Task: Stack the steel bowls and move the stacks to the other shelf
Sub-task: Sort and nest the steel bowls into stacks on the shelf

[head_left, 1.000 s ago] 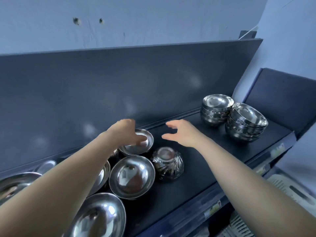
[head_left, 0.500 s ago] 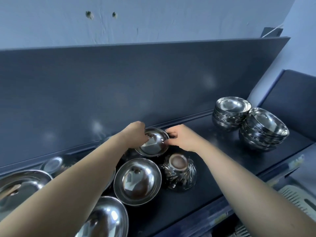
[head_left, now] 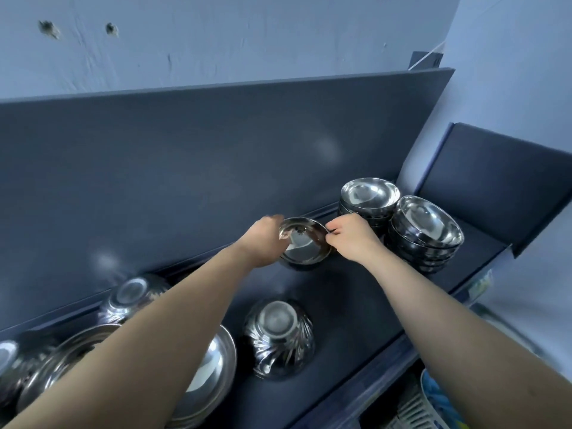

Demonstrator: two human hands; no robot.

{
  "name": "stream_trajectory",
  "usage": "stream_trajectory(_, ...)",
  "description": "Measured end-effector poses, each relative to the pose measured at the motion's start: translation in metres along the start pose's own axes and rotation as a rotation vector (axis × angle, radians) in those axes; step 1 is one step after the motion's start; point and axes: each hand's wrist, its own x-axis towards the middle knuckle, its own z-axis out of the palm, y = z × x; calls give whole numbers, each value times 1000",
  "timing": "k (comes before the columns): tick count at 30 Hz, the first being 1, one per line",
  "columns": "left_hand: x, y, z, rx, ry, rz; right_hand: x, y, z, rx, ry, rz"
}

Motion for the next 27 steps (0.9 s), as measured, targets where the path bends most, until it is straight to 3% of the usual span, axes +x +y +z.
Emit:
stream_trajectory(11,-22,-11,-17,23,-53,6,-26,-1,-4,64,-24,-20)
stream_trajectory(19,-104,-5,-49,316,-473,-72,-82,-10,-7,-44,-340,-80)
stream_trajectory(24,-123,-4,-25,328,-517,-3,-112,-23,1,-178,-530,-118)
stream_trajectory(27,-126,-8,-12,339,-459,-9,-124,-22,10,-226,-563,-139)
